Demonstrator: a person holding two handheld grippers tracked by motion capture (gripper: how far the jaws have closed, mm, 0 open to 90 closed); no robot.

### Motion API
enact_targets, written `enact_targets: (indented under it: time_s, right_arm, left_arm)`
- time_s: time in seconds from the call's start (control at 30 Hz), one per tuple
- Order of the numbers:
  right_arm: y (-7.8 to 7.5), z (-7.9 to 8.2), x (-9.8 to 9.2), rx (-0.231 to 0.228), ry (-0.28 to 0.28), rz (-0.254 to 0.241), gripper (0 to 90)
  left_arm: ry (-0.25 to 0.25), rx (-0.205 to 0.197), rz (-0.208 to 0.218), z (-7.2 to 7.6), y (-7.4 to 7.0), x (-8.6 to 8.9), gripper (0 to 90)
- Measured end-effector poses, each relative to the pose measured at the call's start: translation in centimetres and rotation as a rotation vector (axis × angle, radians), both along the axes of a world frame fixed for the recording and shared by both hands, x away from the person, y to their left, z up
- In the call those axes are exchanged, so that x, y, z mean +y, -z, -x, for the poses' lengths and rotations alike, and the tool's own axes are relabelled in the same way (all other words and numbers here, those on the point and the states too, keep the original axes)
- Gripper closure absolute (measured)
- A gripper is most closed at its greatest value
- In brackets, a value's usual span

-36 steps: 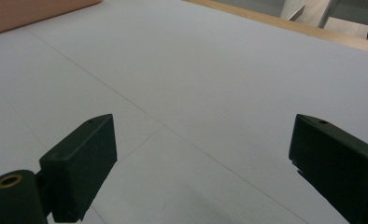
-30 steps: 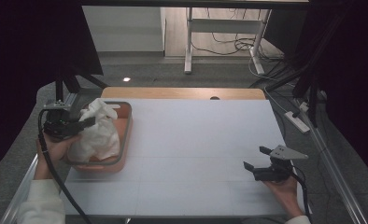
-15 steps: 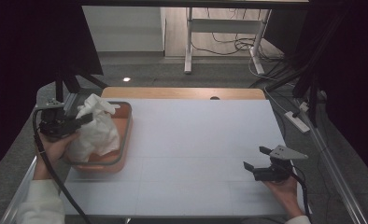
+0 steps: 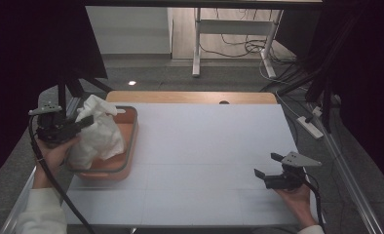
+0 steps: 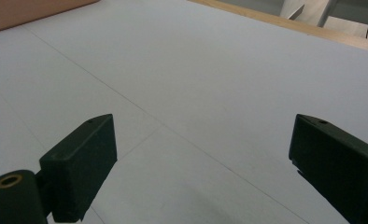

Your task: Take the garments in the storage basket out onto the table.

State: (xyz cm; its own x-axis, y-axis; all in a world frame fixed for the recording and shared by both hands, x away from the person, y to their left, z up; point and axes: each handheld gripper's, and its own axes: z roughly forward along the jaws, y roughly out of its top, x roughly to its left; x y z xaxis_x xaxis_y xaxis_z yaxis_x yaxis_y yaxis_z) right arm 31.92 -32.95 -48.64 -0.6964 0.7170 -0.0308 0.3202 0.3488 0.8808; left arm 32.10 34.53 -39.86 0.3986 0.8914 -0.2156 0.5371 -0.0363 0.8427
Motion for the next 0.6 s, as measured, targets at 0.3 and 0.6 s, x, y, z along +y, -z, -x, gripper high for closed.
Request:
enact_targets:
  time_s: [0.3, 0.6]
  right_arm:
    - [0.01, -0.01, -0.02, 0.001, 0.002, 0.0, 7.7]
    - [0.01, -0.01, -0.02, 0.001, 0.003, 0.0, 7.7]
  left_arm:
    - [-0.003, -0.015, 0.009, 0.18, -0.17, 0.17, 76.0]
    - [-0.003, -0.024, 0.014, 0.33, -0.33, 0.25, 76.0]
